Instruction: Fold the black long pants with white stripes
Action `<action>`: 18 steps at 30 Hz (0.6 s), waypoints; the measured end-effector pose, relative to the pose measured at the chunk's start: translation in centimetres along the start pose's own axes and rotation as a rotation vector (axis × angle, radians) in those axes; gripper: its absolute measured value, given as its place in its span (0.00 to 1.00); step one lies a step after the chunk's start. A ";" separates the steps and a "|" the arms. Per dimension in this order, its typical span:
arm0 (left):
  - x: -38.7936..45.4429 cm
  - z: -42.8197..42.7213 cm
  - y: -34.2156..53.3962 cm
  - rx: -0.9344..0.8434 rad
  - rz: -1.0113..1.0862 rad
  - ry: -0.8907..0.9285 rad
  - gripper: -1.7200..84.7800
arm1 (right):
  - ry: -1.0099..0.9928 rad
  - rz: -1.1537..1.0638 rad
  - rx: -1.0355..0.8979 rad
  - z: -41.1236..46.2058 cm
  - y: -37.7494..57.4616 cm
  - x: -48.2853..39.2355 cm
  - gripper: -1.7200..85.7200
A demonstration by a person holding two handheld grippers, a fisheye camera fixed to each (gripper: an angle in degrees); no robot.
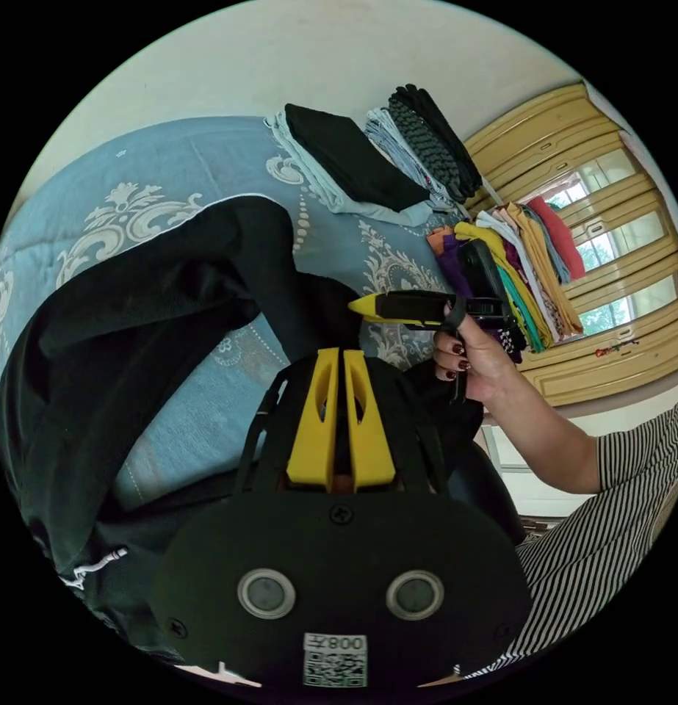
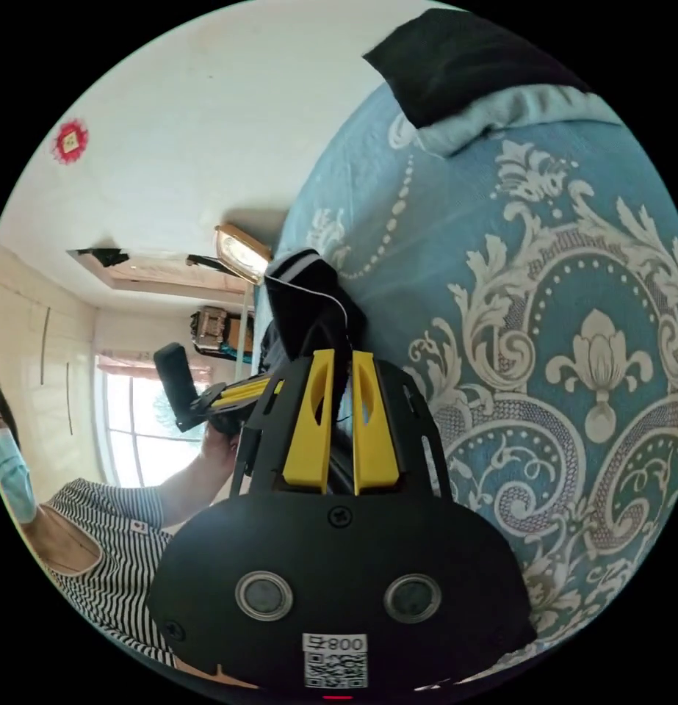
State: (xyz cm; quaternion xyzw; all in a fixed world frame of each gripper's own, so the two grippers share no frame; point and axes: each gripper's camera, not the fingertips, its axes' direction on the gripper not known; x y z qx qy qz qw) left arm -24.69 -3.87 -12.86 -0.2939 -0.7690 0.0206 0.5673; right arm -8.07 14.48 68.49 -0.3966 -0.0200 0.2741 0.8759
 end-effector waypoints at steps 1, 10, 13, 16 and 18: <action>-0.1 -0.4 0.2 0.028 0.009 0.018 0.04 | 0.007 -0.023 0.007 -0.6 -0.3 -0.7 0.07; -1.0 -3.7 -1.5 0.287 0.082 0.096 0.08 | 0.559 -0.475 0.029 -8.9 -9.9 -16.1 0.05; -2.9 -4.1 0.9 0.251 0.069 0.067 0.09 | 0.815 -0.446 -0.013 -8.2 -13.3 -16.8 0.06; -6.2 -4.8 5.6 0.197 0.009 0.015 0.09 | 0.970 -0.340 -0.072 -7.3 -15.6 -14.7 0.06; -8.4 -5.4 8.8 0.151 -0.045 -0.033 0.10 | 1.003 -0.271 -0.007 -7.7 -15.7 -13.9 0.04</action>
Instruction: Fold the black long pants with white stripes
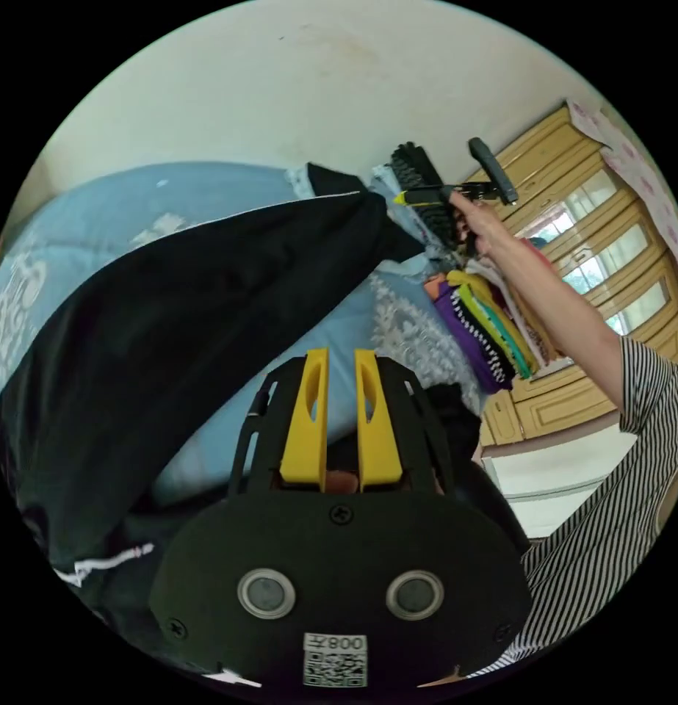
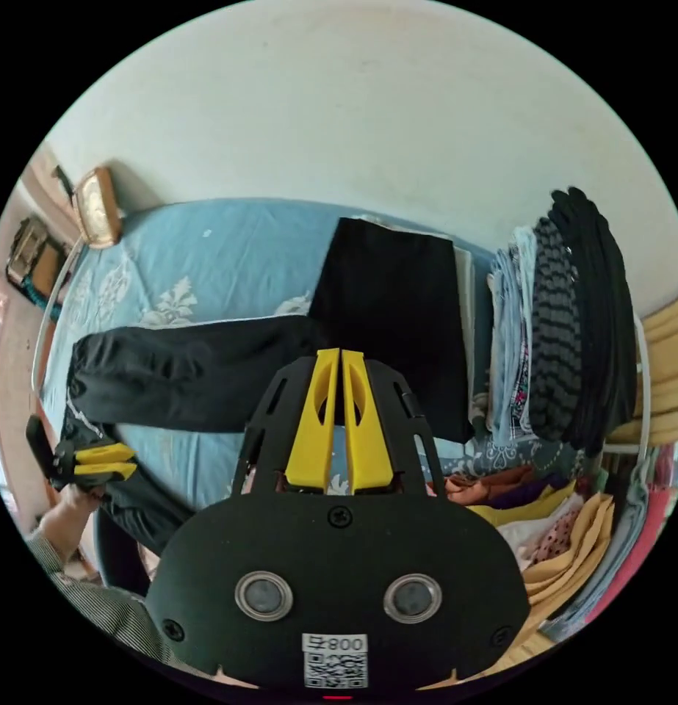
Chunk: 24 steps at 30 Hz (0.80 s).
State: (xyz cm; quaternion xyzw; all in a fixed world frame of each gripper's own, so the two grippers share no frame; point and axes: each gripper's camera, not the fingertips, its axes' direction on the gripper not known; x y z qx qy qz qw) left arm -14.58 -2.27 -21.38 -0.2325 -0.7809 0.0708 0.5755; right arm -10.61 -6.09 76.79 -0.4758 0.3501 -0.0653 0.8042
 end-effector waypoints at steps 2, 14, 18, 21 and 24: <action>-3.1 -1.7 3.8 -0.054 -0.070 -0.081 0.10 | -0.056 0.038 0.055 -0.3 0.7 0.4 0.04; -11.5 -7.7 12.5 -0.026 -0.224 -0.271 0.11 | -0.356 0.252 0.111 2.4 11.1 2.3 0.08; -12.6 -7.4 13.3 -0.065 -0.207 -0.333 0.11 | -0.408 0.352 0.107 3.7 10.4 3.9 0.10; -13.9 -7.7 14.7 -0.063 -0.223 -0.326 0.11 | -0.413 0.383 0.082 4.6 9.6 4.2 0.10; -15.1 -8.5 16.4 -0.051 -0.232 -0.304 0.10 | -0.395 0.394 0.041 5.8 9.5 4.1 0.09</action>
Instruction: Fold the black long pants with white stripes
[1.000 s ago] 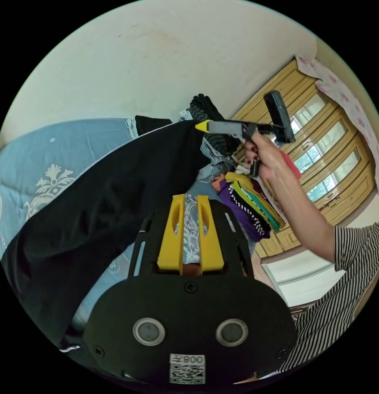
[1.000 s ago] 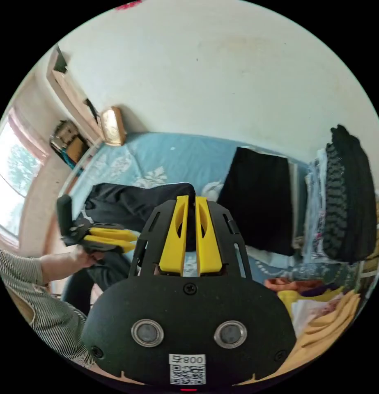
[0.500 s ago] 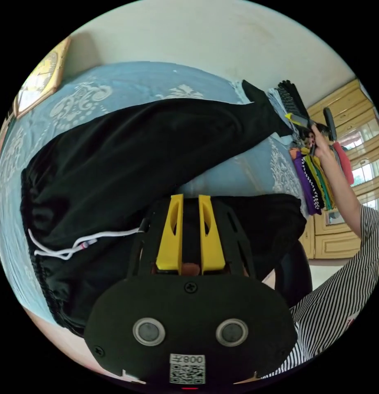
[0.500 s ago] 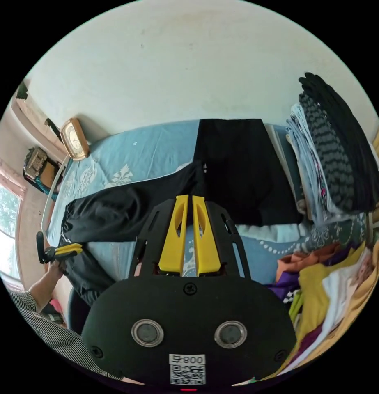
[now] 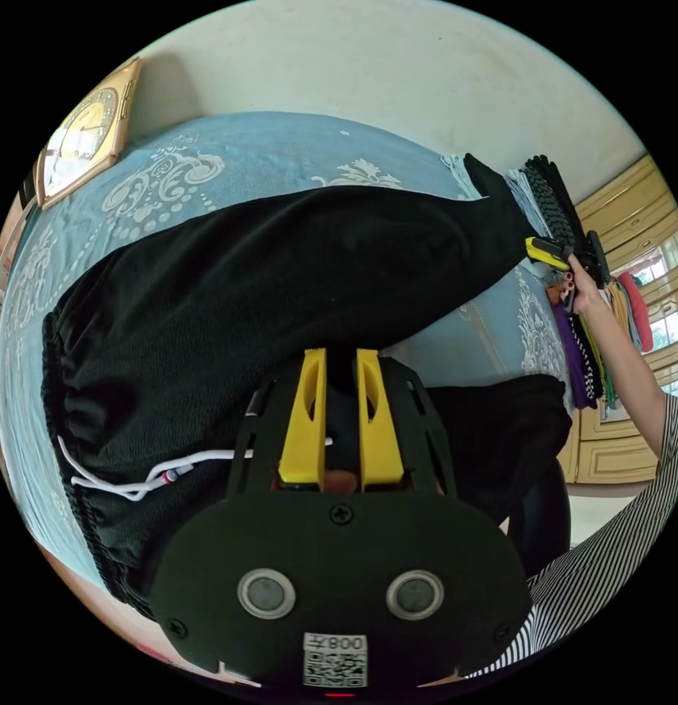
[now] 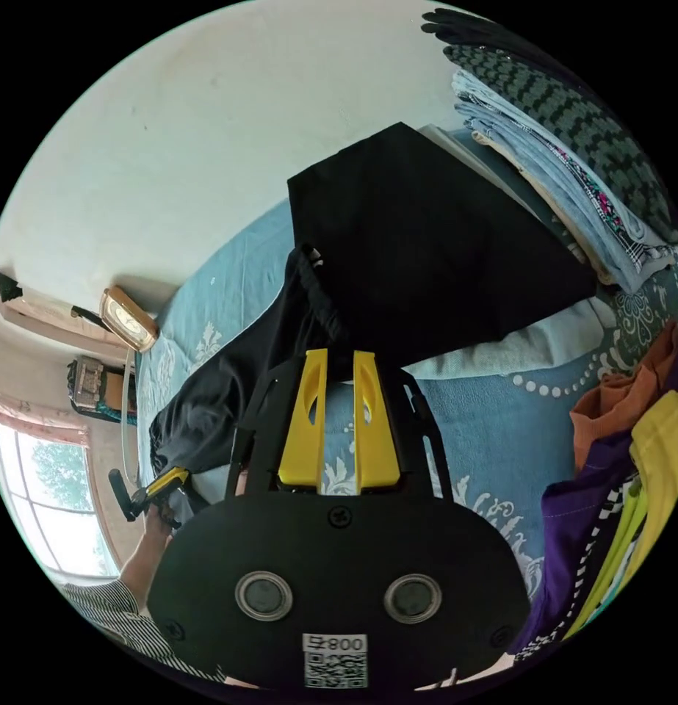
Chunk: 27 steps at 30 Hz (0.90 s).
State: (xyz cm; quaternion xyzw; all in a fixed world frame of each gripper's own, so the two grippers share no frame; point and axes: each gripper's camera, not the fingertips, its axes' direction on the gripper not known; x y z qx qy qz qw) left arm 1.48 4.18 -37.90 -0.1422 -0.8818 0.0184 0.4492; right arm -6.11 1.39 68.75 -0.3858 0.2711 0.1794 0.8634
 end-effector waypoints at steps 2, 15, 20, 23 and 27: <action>-1.3 -0.2 1.2 -0.006 -0.010 -0.005 0.08 | 0.010 -0.013 -0.005 0.2 0.2 0.2 0.07; -6.0 -3.2 8.2 -0.039 0.072 0.040 0.03 | -0.126 -0.057 0.062 -5.4 7.0 2.3 0.02; -8.4 -3.2 11.4 -0.095 0.091 0.056 0.03 | -0.086 -0.005 0.005 -4.8 10.0 4.4 0.02; -9.5 -3.1 13.1 -0.113 0.073 0.041 0.04 | -0.070 0.050 -0.098 -2.3 10.2 5.4 0.02; -10.7 -5.8 16.1 -0.054 0.073 0.019 0.05 | -0.067 0.096 -0.067 -2.9 10.6 5.1 0.03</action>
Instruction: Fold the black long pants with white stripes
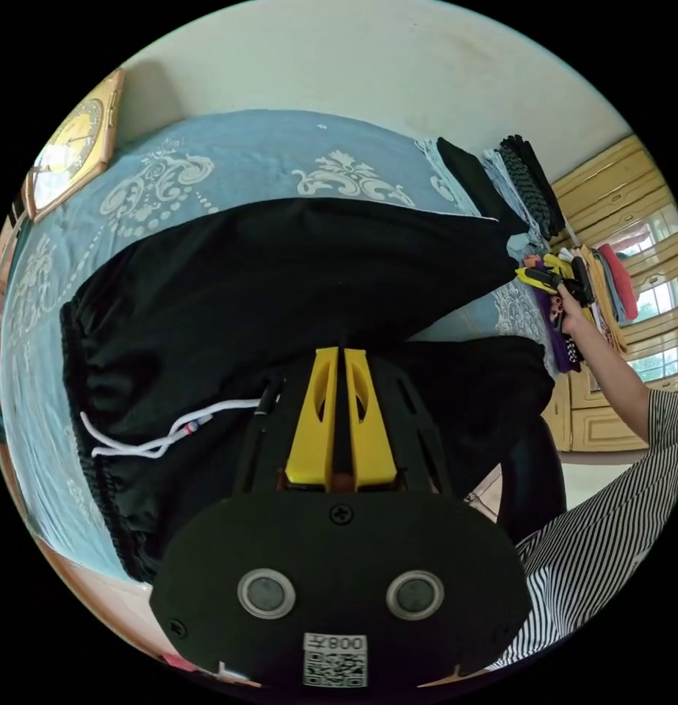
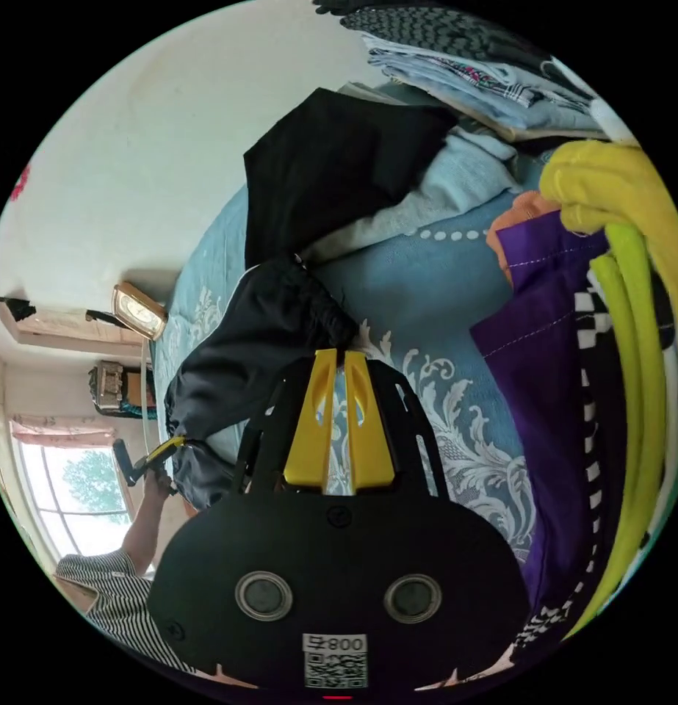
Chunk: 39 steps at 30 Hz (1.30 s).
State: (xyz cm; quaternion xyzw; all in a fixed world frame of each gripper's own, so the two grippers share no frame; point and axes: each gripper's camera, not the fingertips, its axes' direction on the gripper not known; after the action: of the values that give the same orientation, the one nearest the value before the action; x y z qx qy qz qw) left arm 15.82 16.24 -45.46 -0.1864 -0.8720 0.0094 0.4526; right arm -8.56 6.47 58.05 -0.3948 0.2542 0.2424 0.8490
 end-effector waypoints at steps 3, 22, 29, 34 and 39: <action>-1.8 -2.5 4.2 0.031 -0.049 -0.006 0.08 | 0.055 0.028 0.009 -1.2 1.3 0.0 0.03; -15.4 -5.9 30.3 0.114 -0.876 -0.002 0.05 | 0.222 -0.993 -0.522 11.0 26.4 -24.0 0.06; -15.1 -8.0 34.1 0.247 -0.928 -0.003 0.03 | 0.171 -0.947 -0.545 11.0 28.4 -23.6 0.03; -14.5 -7.5 34.4 0.257 -0.973 0.035 0.04 | 0.111 -0.825 -0.527 10.6 29.0 -21.6 0.03; -12.5 -8.5 33.0 0.249 -0.961 -0.072 0.05 | 0.053 -0.613 -0.320 4.3 28.0 -16.5 0.02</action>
State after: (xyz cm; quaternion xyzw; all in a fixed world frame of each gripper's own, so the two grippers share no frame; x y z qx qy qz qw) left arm 39.54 41.44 -56.40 0.2927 -0.8666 -0.0897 0.3941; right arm -37.08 22.39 55.41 -0.5871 0.1045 0.0024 0.8028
